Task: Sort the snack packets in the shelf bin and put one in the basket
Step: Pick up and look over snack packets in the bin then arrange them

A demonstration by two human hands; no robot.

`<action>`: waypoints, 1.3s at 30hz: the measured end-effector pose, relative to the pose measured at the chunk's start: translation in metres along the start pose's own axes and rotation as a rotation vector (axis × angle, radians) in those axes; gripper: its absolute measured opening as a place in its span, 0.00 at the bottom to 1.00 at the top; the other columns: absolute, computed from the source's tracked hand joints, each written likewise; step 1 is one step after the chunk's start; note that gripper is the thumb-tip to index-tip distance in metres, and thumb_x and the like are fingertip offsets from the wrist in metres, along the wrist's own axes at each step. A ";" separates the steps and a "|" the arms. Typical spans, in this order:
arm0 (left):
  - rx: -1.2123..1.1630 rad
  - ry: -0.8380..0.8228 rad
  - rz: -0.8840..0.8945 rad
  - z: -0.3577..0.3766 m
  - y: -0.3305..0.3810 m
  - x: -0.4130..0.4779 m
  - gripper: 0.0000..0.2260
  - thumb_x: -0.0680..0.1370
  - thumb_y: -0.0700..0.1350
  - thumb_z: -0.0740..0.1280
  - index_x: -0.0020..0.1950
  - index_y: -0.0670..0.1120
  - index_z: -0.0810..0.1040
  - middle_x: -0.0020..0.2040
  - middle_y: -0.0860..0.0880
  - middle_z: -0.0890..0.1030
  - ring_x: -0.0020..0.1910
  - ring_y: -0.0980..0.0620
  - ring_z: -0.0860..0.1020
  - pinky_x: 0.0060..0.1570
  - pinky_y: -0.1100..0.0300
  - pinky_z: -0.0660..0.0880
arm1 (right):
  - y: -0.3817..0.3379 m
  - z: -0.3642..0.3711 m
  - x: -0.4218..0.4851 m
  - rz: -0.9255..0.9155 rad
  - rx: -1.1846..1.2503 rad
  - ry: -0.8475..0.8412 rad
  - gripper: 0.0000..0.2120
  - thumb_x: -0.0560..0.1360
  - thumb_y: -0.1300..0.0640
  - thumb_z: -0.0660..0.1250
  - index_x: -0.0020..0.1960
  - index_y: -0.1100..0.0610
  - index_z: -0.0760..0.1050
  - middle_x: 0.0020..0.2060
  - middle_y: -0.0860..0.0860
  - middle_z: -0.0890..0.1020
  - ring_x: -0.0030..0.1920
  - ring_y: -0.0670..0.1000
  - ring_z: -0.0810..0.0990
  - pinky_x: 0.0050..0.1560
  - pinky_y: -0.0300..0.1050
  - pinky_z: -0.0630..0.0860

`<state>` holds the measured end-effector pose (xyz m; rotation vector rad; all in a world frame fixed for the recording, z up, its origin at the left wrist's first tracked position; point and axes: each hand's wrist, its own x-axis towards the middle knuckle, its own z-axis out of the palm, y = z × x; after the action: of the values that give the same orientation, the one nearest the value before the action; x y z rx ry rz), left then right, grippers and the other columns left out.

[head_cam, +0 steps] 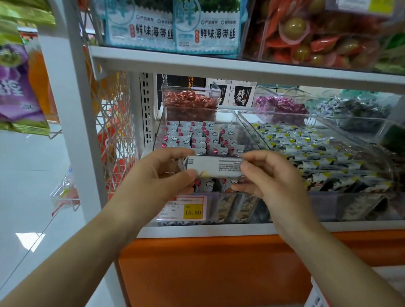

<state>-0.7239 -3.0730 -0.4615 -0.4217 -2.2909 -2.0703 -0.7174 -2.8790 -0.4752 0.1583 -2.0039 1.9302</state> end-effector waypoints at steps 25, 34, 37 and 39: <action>0.254 -0.046 0.135 0.001 -0.003 0.001 0.17 0.73 0.40 0.70 0.55 0.61 0.75 0.48 0.56 0.81 0.46 0.61 0.80 0.41 0.72 0.76 | -0.005 -0.002 0.000 -0.096 -0.154 -0.105 0.05 0.72 0.58 0.70 0.44 0.48 0.81 0.38 0.42 0.84 0.41 0.39 0.82 0.36 0.30 0.76; 0.217 -0.113 0.053 0.004 -0.001 0.000 0.11 0.68 0.53 0.71 0.50 0.55 0.79 0.45 0.52 0.82 0.44 0.58 0.80 0.45 0.60 0.80 | -0.006 -0.001 -0.001 -0.256 -0.404 -0.006 0.10 0.74 0.54 0.67 0.36 0.55 0.81 0.29 0.53 0.81 0.31 0.48 0.78 0.30 0.39 0.71; 0.226 -0.056 0.028 0.003 0.000 0.001 0.11 0.68 0.56 0.69 0.42 0.49 0.80 0.39 0.51 0.83 0.38 0.53 0.81 0.38 0.61 0.79 | -0.006 0.002 -0.004 -0.271 -0.418 -0.064 0.09 0.74 0.55 0.68 0.37 0.55 0.81 0.28 0.49 0.80 0.31 0.45 0.78 0.30 0.36 0.70; 0.262 -0.021 0.033 0.002 0.001 0.002 0.10 0.71 0.53 0.69 0.39 0.47 0.80 0.37 0.49 0.83 0.36 0.54 0.81 0.35 0.63 0.79 | -0.006 0.003 -0.006 -0.274 -0.407 -0.089 0.08 0.74 0.55 0.68 0.37 0.54 0.81 0.27 0.43 0.79 0.30 0.40 0.77 0.31 0.29 0.68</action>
<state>-0.7250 -3.0705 -0.4608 -0.4663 -2.5020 -1.7250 -0.7110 -2.8835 -0.4715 0.3944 -2.2493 1.3435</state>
